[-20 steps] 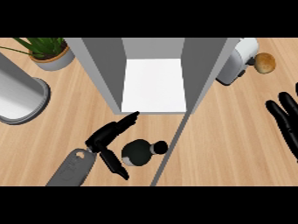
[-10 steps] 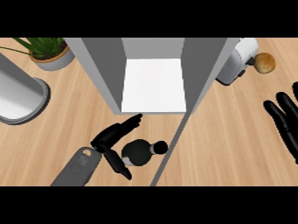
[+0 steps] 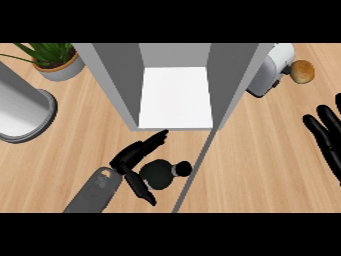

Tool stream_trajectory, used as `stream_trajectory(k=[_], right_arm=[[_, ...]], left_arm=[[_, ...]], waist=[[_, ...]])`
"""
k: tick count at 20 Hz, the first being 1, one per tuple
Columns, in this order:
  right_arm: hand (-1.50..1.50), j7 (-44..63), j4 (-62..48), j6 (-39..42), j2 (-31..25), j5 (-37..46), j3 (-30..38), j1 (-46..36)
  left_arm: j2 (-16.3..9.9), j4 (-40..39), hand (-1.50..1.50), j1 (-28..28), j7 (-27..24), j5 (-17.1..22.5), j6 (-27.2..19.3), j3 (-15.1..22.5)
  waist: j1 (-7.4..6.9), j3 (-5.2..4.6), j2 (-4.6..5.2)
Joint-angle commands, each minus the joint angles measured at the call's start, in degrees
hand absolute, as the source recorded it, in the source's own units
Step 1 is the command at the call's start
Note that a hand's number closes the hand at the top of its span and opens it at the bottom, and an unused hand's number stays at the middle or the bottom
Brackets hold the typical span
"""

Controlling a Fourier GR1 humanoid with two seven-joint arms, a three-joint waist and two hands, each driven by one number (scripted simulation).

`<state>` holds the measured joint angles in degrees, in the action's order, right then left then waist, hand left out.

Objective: Pick up the wine, place it into the cabinet and close the cabinet

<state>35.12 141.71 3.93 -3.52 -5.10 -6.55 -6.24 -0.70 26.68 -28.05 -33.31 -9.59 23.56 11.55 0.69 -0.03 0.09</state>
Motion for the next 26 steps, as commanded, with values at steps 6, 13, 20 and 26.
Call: stream_trajectory(k=[6, 13, 20, 26], right_arm=[[-1.50, -0.8, 3.8, 1.6, 0.5, -4.2, 1.3, 4.9], [-1.50, 3.2, 4.7, 0.6, 1.3, -1.9, -2.3, 1.2], [-1.50, -1.0, 1.5, 1.0, 1.4, -1.2, 0.1, 2.2], [-1.50, -1.1, 1.8, 2.9, 0.5, -3.1, 0.5, 2.6]], left_arm=[[0.7, 6.5, 1.50, 2.6, 6.0, 10.4, -1.8, 5.5], [0.7, 1.2, 1.50, -2.0, 6.1, 19.8, -2.5, 13.5], [-9.8, 0.2, 1.50, 3.3, -6.3, 35.4, -0.5, -14.3], [-10.9, -5.1, 1.50, 0.1, -8.6, 37.5, 3.5, -18.3]], waist=[[-0.18, 0.05, -0.19], [0.77, -0.05, 0.07], [-1.69, -0.07, 0.07], [0.10, -0.03, 0.13]])
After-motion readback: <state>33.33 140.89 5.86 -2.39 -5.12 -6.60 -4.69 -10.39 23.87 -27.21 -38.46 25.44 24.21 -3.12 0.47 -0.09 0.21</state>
